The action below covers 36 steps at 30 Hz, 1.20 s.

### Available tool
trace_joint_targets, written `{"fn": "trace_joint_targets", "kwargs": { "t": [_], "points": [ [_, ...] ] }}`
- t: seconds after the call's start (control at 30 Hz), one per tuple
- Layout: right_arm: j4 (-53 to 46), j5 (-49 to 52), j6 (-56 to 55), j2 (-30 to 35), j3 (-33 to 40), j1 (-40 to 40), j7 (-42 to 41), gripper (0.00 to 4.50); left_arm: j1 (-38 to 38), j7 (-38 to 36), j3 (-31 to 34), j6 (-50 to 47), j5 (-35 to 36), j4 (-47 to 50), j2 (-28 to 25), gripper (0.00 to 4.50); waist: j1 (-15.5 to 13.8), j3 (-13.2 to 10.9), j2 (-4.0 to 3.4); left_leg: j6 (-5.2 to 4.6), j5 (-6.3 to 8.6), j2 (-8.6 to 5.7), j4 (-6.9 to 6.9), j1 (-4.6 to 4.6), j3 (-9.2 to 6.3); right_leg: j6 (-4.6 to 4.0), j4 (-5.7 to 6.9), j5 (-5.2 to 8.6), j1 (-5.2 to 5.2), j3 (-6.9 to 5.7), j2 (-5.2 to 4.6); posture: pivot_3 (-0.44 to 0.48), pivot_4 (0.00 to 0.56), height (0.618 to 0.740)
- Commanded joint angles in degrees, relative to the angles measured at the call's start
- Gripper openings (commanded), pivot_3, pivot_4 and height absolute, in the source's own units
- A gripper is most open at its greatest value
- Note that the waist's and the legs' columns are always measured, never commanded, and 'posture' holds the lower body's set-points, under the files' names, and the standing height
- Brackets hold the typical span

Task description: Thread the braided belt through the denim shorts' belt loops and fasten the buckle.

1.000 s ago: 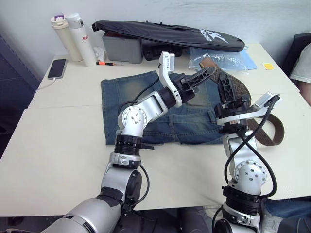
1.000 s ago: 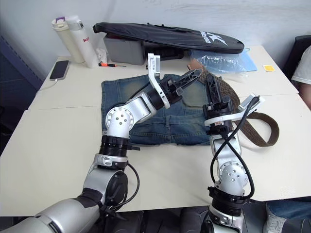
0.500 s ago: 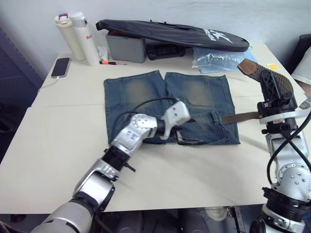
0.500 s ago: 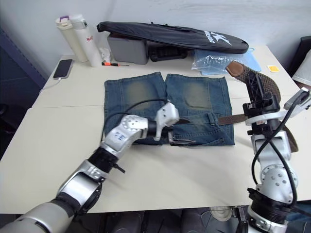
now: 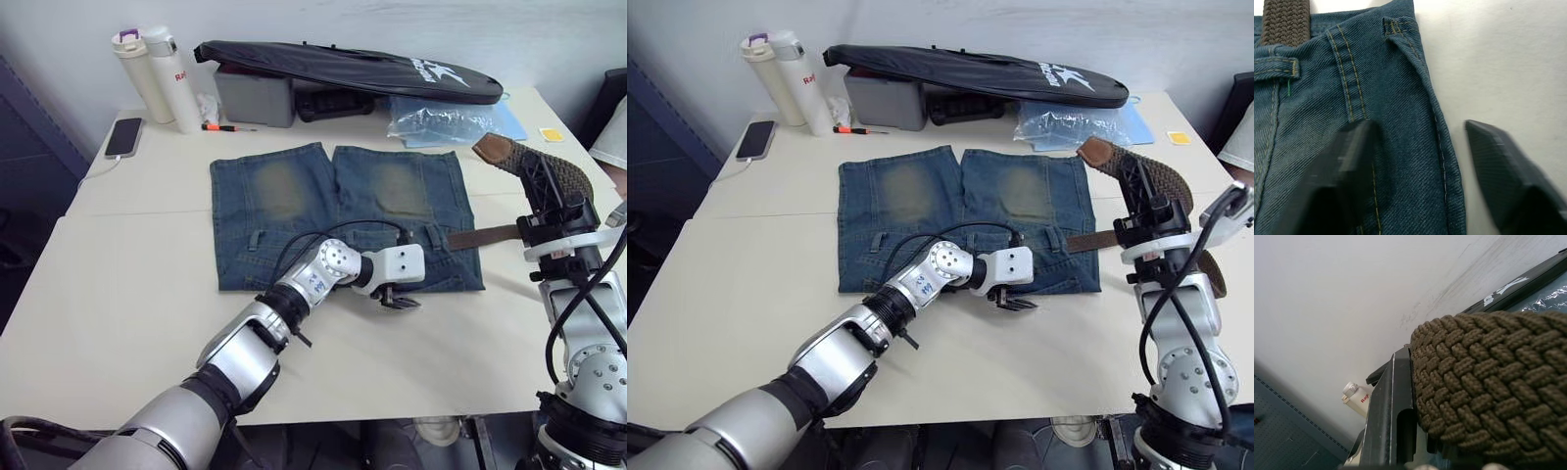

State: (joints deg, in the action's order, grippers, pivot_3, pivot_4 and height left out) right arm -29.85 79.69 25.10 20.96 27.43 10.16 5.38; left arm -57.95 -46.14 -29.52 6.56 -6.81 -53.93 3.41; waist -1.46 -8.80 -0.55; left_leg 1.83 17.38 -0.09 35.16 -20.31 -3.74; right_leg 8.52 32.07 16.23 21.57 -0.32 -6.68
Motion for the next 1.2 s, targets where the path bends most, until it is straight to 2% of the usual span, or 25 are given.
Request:
{"fn": "trace_joint_targets", "kwargs": {
  "t": [0.03, 0.13, 0.17, 0.33, 0.47, 0.57, 0.7, 0.73, 0.8, 0.83, 1.0, 1.2],
  "points": [
    [-2.73, 3.74, 2.29, 2.35, -0.10, -2.03, 2.15, 0.00, 1.65, -7.21, 2.21, 1.97, 2.18, 2.04, -1.31, 1.50, 0.03, 0.02, -0.03, 0.00, 0.00, 0.00, 0.00, 0.00, 0.00, 0.00, 0.01, 0.00, 0.01, 0.00, 0.00, 0.000, 0.150, 0.740],
    [-2.48, 8.64, 7.74, 6.93, -0.79, -6.54, 4.44, 0.00, 5.21, -18.34, 3.13, 1.39, 5.33, 6.50, -4.84, 0.14, 0.20, 0.04, -0.09, 0.00, 0.00, 0.02, -0.04, -0.01, 0.00, -0.06, 0.00, 0.03, 0.02, 0.00, 0.00, 0.000, 0.150, 0.740],
    [-2.62, 10.60, 9.42, 8.75, -0.62, -8.45, 4.53, 0.00, 6.69, -22.13, 3.24, 0.99, 6.10, 8.49, -6.88, 0.06, 0.24, 0.04, -0.08, -0.01, 0.01, 0.03, -0.06, 0.01, 0.01, -0.15, 0.02, 0.08, 0.02, 0.00, 0.00, 0.000, 0.150, 0.740],
    [-4.07, 17.19, 12.97, 14.36, 0.81, -15.47, 3.27, 0.00, 11.80, -34.10, 3.53, 1.24, 8.63, 18.19, -16.16, 0.06, 0.11, -0.02, -0.11, -0.18, 0.04, 0.15, -0.06, 0.06, -0.01, -0.34, 0.25, 0.18, 0.07, -0.04, 0.07, 0.000, 0.150, 0.740],
    [-4.79, 19.88, 13.07, 15.86, 1.24, -17.89, 1.87, 0.00, 14.94, -38.68, 5.14, -1.56, 11.15, 25.74, -22.13, 0.06, 0.10, 0.01, -0.18, -0.23, 0.05, 0.14, 0.01, 0.10, -0.02, -0.54, 0.27, 0.28, -0.02, -0.03, 0.04, 0.000, 0.150, 0.740],
    [-4.92, 21.11, 11.72, 15.16, 1.22, -17.47, 0.93, 0.00, 15.57, -36.22, 7.50, -5.31, 13.21, 29.29, -22.03, 0.06, -0.21, 0.03, -0.19, -0.23, 0.05, 0.13, 0.03, 0.07, -0.06, -0.58, 0.27, 0.30, -0.03, -0.03, 0.03, 0.000, 0.150, 0.740],
    [-4.44, 20.79, 10.34, 14.58, 1.63, -17.34, 0.02, 0.00, 13.60, -31.42, 12.01, -13.87, 18.56, 33.46, -17.40, 0.06, -0.32, 0.03, -0.16, -0.23, 0.05, 0.06, 0.10, 0.01, -0.11, -0.35, 0.25, 0.18, -0.06, -0.04, 0.00, 0.000, 0.150, 0.740],
    [-4.22, 20.70, 9.96, 14.52, 1.98, -17.32, -0.19, 0.00, 12.05, -29.29, 12.48, -15.39, 18.32, 32.99, -15.88, 0.68, -0.33, -0.01, -0.08, -0.23, 0.05, 0.05, 0.10, 0.00, -0.12, -0.31, 0.26, 0.15, -0.07, -0.04, 0.00, 0.000, 0.150, 0.740],
    [-4.00, 20.58, 9.31, 14.54, 2.54, -17.32, -0.45, 0.00, 9.79, -25.32, 12.42, -14.93, 16.11, 31.04, -13.67, 1.36, -0.23, -0.08, 0.03, -0.24, 0.06, 0.03, 0.10, -0.01, -0.12, -0.26, 0.25, 0.13, -0.06, -0.05, 0.01, 0.000, 0.150, 0.740],
    [-3.86, 20.55, 8.98, 14.57, 2.83, -17.27, -0.51, 0.00, 8.55, -22.57, 12.17, -13.64, 14.50, 29.04, -12.39, 1.71, -0.15, -0.11, 0.09, -0.24, 0.05, 0.04, 0.10, 0.00, -0.12, -0.26, 0.22, 0.13, -0.06, -0.05, 0.02, 0.000, 0.150, 0.740],
    [-3.60, 19.52, 8.05, 14.88, 4.21, -18.29, 0.52, 0.00, 2.18, -13.15, 8.87, -4.29, 7.37, 16.25, -4.88, 4.03, -0.09, -0.11, 0.09, -0.43, 0.08, 0.04, 0.08, 0.07, -0.10, -0.23, 0.22, 0.13, -0.06, -0.06, 0.05, 0.000, 0.150, 0.740],
    [-6.13, 18.78, 6.16, 14.12, 5.99, -20.54, 2.42, 0.00, -2.39, -5.72, 5.75, 0.22, 0.32, -1.39, 1.59, 4.03, -0.15, -0.13, 0.11, -0.52, 0.12, 0.03, 0.07, -0.02, -0.05, -0.13, -0.03, 0.07, -0.05, -0.07, 0.05, 0.000, 0.150, 0.740]
  ]
}}
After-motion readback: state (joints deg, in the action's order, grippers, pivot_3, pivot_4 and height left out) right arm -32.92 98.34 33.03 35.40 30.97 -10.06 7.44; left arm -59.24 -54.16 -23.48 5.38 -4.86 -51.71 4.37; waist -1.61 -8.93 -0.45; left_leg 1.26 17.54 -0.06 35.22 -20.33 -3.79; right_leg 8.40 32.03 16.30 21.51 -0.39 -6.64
